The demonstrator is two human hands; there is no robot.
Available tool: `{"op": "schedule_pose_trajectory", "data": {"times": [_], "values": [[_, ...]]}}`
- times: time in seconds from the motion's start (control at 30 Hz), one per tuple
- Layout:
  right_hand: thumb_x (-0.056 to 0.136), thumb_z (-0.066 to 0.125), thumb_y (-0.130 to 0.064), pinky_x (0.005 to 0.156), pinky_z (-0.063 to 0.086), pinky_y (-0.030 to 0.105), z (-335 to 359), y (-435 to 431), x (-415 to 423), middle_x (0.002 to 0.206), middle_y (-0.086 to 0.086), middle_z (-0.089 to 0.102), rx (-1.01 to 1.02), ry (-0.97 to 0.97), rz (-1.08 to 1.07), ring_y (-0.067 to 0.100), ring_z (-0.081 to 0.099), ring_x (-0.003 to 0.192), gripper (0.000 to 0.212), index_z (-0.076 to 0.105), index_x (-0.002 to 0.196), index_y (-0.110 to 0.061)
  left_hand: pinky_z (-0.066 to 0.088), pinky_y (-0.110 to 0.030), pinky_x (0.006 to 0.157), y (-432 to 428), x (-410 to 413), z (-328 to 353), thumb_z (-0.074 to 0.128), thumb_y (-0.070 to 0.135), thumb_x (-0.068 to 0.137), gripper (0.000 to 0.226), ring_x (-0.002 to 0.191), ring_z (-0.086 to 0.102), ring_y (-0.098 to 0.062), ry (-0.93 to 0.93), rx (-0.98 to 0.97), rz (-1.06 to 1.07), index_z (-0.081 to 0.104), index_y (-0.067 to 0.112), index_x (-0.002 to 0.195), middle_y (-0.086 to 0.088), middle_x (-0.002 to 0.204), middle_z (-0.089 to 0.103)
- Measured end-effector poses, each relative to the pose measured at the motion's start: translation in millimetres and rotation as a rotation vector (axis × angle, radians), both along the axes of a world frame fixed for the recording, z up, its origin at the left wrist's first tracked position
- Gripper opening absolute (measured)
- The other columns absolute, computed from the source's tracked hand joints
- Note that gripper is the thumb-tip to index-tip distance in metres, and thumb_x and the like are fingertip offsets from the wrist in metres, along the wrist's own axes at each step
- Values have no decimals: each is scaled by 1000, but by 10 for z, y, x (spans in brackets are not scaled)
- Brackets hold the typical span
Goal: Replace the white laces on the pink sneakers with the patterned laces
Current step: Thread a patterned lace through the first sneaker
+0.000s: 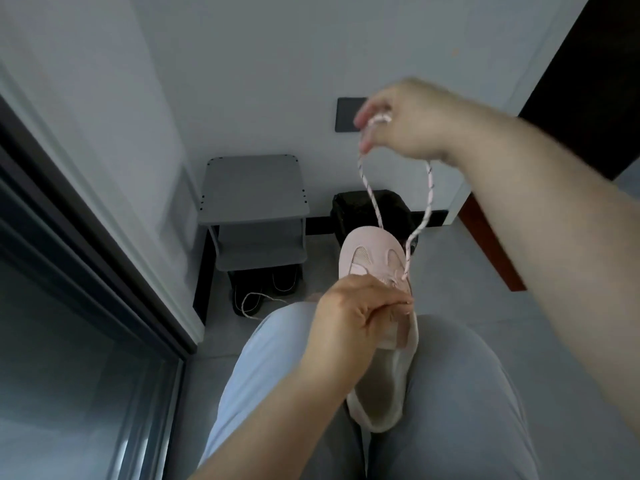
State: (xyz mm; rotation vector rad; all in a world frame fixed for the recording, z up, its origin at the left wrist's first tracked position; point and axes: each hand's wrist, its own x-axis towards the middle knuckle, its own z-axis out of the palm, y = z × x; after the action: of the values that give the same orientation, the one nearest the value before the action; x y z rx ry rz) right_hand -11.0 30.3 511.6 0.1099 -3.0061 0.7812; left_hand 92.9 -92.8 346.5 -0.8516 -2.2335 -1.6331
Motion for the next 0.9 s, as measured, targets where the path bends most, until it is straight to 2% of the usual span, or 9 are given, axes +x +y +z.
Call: {"op": "schedule_pose_trajectory", "data": {"times": [0.03, 0.1, 0.17, 0.33, 0.47, 0.57, 0.67, 0.77, 0.9], "values": [[85, 63, -9, 70, 40, 17, -199, 32, -136, 111, 0, 63, 61, -93, -68, 13, 58, 90, 33, 62, 117, -14, 48, -18, 77, 0, 20, -6, 69, 5, 76, 12, 79, 62, -5, 10, -2, 3, 75, 15, 79, 8, 79, 72], [85, 60, -1, 77, 45, 22, -580, 100, -321, 115, 11, 62, 17, -214, -159, 20, 58, 81, 34, 59, 119, -4, 47, -15, 76, -19, 23, -5, 70, 6, 75, 14, 79, 60, 0, 21, 3, 24, 75, 19, 80, 11, 84, 69], [89, 52, -2, 85, 51, 30, -725, 59, -396, 108, 13, 65, -186, -116, -164, 19, 59, 74, 28, 57, 117, -3, 44, -9, 76, -39, -4, 4, 70, 10, 75, 12, 80, 58, 3, 38, 9, 34, 74, 19, 81, 12, 90, 67], [93, 48, -2, 58, 46, 18, -51, -450, 24, 87, 0, 67, -626, 144, 401, 4, 56, 60, 22, 56, 112, -11, 43, -7, 74, -29, -42, -10, 71, 8, 75, 11, 77, 58, 3, -22, -5, 3, 75, 17, 81, 9, 85, 66], [91, 56, -17, 46, 37, 17, 330, -255, 607, 92, -7, 73, -331, 164, 476, 5, 44, 41, 42, 43, 131, -21, 47, -14, 71, -56, -39, 19, 70, 13, 77, 10, 76, 58, -2, 17, -23, 39, 74, 20, 83, 9, 76, 66], [83, 65, -28, 52, 38, 7, 260, 70, 739, 80, -12, 73, -86, 207, 209, -1, 58, 60, 25, 62, 108, -26, 43, -7, 71, -71, 25, 138, 67, 15, 79, 9, 74, 56, -1, 114, -21, 64, 74, 18, 83, 8, 75, 65], [86, 61, -31, 64, 40, 12, -32, 284, 688, 64, -20, 68, -54, 104, 20, 0, 58, 63, 15, 68, 78, -21, 40, -5, 71, -79, 111, 256, 69, 10, 78, 8, 72, 54, -1, 209, -7, 75, 73, 16, 82, 8, 74, 64], [90, 54, -33, 79, 49, 37, -445, 377, 633, 76, -13, 72, -67, -156, 69, 15, 65, 71, 22, 71, 78, -24, 45, -16, 66, -136, 124, 389, 68, 9, 79, 9, 69, 55, -7, 271, 37, 79, 73, 16, 82, 7, 72, 62], [86, 62, -33, 86, 47, 23, -650, 445, 648, 91, -14, 67, -180, -296, 206, 3, 62, 91, 12, 74, 83, -29, 44, -14, 68, -233, 117, 517, 67, 14, 80, 7, 69, 53, -6, 323, 10, 87, 74, 15, 83, 5, 70, 62]]}}
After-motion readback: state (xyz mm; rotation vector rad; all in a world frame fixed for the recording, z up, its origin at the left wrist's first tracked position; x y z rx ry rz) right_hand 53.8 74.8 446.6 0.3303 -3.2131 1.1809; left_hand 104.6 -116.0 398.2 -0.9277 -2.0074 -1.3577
